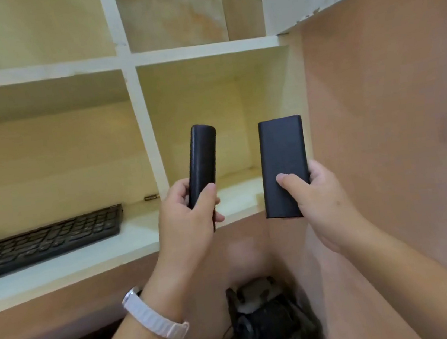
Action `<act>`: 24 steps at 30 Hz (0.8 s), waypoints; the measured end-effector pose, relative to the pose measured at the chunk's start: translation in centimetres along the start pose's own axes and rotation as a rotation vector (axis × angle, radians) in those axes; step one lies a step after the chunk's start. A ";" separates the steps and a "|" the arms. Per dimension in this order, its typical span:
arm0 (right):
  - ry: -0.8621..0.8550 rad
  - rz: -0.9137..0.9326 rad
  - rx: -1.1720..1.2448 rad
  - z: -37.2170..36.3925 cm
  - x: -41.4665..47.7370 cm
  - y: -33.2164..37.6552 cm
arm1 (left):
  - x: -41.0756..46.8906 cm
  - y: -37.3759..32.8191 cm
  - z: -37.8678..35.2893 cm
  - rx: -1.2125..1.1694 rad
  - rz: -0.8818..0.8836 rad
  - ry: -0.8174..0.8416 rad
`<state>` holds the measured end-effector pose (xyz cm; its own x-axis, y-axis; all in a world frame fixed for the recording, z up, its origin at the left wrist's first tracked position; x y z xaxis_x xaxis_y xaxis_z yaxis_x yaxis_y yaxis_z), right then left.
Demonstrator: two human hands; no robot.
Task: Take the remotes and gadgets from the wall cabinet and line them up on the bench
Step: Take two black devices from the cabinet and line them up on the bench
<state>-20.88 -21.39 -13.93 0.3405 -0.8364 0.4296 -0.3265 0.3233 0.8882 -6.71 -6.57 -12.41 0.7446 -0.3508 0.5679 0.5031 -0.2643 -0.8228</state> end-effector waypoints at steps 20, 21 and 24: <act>-0.540 -0.306 -0.270 2.4 -20.9 -7.2 | -13.2 12.6 1.0 -0.350 0.467 0.640; -0.573 -0.310 -0.284 2.7 -22.1 -7.0 | -14.2 12.9 0.9 -0.350 0.492 0.669; -0.659 -0.317 -0.330 3.9 -25.4 -6.3 | -16.9 13.1 0.5 -0.365 0.538 0.751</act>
<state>-30.91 -3.90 -31.03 -0.2510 -0.9664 0.0555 0.0116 0.0543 0.9985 -12.48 -3.66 -32.78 0.2997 -0.9498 0.0900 -0.0797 -0.1189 -0.9897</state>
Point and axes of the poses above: each hand's wrist, its own x-axis towards the middle knuckle, its own z-axis out of the back of the hand, y = z × x, the point moved 5 cm from there along x, towards the middle knuckle, and after that the axes turned 8 degrees about -y, right-handed, at the moved point
